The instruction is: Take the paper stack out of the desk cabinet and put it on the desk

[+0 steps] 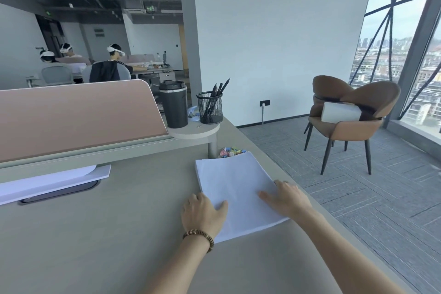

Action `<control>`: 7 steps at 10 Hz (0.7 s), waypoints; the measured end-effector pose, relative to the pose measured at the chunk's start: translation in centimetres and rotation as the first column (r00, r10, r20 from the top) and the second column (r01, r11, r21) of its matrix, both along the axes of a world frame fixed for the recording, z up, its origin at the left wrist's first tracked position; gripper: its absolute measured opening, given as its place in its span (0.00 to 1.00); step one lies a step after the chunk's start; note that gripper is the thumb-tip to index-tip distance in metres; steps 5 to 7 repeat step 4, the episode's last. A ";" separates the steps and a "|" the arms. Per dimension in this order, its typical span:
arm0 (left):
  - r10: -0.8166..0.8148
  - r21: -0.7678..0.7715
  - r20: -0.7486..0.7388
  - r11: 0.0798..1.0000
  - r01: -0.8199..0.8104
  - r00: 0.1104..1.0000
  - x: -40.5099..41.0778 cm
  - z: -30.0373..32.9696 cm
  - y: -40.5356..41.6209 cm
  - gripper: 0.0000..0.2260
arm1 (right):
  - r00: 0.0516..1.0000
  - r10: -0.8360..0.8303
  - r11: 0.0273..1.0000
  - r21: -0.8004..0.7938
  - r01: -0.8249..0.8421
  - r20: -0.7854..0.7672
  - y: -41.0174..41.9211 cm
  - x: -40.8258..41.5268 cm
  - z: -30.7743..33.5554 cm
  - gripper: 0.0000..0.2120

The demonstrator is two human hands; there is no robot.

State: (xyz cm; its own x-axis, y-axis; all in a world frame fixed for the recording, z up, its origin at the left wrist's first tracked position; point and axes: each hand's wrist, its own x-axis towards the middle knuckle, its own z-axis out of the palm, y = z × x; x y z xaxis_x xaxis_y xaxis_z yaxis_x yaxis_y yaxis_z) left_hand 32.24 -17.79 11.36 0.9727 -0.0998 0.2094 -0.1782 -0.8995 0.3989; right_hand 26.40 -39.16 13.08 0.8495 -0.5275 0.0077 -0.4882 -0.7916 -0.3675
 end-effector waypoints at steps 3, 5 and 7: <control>0.018 0.043 0.002 0.999 -0.018 1.000 -0.7 0.5 0.3 0.27 | 0.998 0.047 0.982 -0.180 -0.052 -0.033 0.4 -0.7 0.5 0.31; -0.025 -0.008 0.028 1.000 0.025 0.999 -2.0 1.6 1.0 0.25 | 0.998 0.063 0.978 -0.203 -0.056 0.027 1.3 -1.7 1.3 0.31; -0.025 -0.008 0.028 1.000 0.025 0.999 -2.0 1.6 1.0 0.25 | 0.998 0.063 0.978 -0.203 -0.056 0.027 1.3 -1.7 1.3 0.31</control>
